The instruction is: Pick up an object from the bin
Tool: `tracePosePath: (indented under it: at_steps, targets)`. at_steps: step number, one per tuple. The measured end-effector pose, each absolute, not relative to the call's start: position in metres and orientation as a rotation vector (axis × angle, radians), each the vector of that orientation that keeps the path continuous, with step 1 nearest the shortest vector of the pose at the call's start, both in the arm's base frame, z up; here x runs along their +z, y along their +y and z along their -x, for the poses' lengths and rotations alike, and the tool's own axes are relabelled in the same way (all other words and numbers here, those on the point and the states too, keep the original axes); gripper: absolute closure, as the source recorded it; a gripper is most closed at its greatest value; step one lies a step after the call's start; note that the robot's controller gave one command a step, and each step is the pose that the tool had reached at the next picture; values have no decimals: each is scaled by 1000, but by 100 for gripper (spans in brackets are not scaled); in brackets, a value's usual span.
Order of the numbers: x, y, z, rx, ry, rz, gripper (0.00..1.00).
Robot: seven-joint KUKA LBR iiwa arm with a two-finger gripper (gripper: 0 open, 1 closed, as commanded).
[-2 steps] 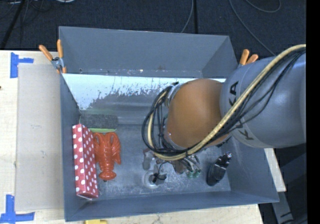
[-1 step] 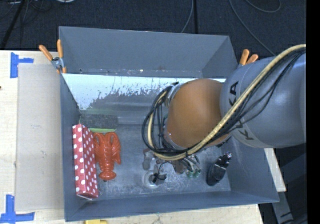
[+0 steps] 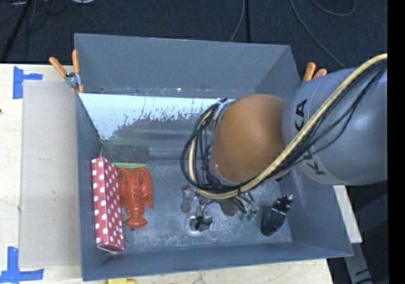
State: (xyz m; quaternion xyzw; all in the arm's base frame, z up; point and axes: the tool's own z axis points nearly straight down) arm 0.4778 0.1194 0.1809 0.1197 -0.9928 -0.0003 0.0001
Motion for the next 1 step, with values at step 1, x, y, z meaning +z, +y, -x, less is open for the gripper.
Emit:
tracePosePath:
  at_steps: [1]
  targets:
    - [210,124,-475,-1,-3116,-394,100]
